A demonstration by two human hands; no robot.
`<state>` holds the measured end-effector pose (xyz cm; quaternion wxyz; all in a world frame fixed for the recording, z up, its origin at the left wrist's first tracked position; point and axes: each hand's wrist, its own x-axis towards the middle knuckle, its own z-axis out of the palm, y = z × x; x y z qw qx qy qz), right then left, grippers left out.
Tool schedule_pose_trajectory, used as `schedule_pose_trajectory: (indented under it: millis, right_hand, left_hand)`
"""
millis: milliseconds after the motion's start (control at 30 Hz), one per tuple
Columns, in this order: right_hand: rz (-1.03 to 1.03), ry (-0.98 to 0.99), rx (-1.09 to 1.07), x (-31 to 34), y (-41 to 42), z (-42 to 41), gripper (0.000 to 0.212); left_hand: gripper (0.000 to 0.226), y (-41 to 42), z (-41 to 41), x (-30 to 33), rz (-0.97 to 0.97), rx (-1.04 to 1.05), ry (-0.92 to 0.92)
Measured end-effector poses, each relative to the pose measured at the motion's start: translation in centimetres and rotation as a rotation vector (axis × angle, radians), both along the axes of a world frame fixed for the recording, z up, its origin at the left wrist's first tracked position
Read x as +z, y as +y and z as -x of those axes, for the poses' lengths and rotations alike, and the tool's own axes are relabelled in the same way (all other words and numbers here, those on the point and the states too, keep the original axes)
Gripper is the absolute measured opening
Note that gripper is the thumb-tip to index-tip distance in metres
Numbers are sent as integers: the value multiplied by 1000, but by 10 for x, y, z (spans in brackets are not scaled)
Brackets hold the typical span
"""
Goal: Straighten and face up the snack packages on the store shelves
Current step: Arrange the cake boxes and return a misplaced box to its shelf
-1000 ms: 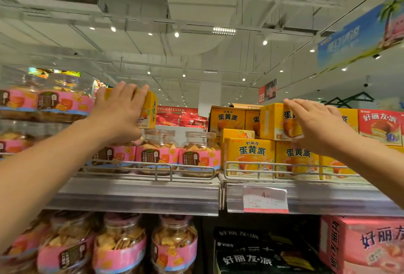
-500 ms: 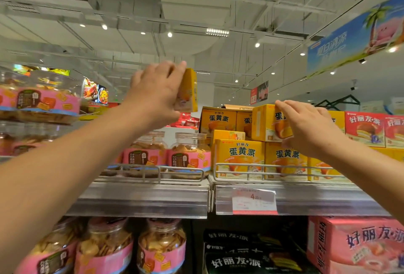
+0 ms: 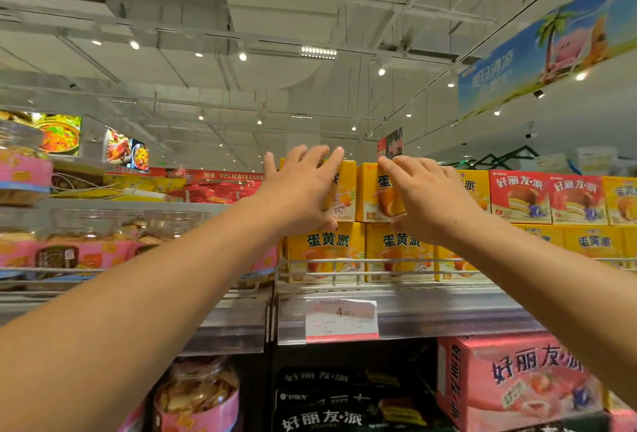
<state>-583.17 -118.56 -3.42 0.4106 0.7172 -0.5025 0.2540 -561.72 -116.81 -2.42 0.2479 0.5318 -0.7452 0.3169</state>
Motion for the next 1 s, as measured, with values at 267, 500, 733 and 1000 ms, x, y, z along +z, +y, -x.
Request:
schedule_pose_trajectory:
  millis: [267,500,733,1000]
  right_hand:
    - [-43,-33,29,0,1,-1,109]
    - [-1,-3,45,1,-1,4,110]
    - [-6,1,28,3,-2,2,110]
    - [-22,-50,94,-4,-6,4,107]
  left_hand:
    - [107,-1,-6,-9,39,-8,54]
    - [109,-7,1,-15,14,-17,169]
    - [102,-7,-1,-16,49,-60,154]
    - [100,-7,-2,-25,94,-109,215]
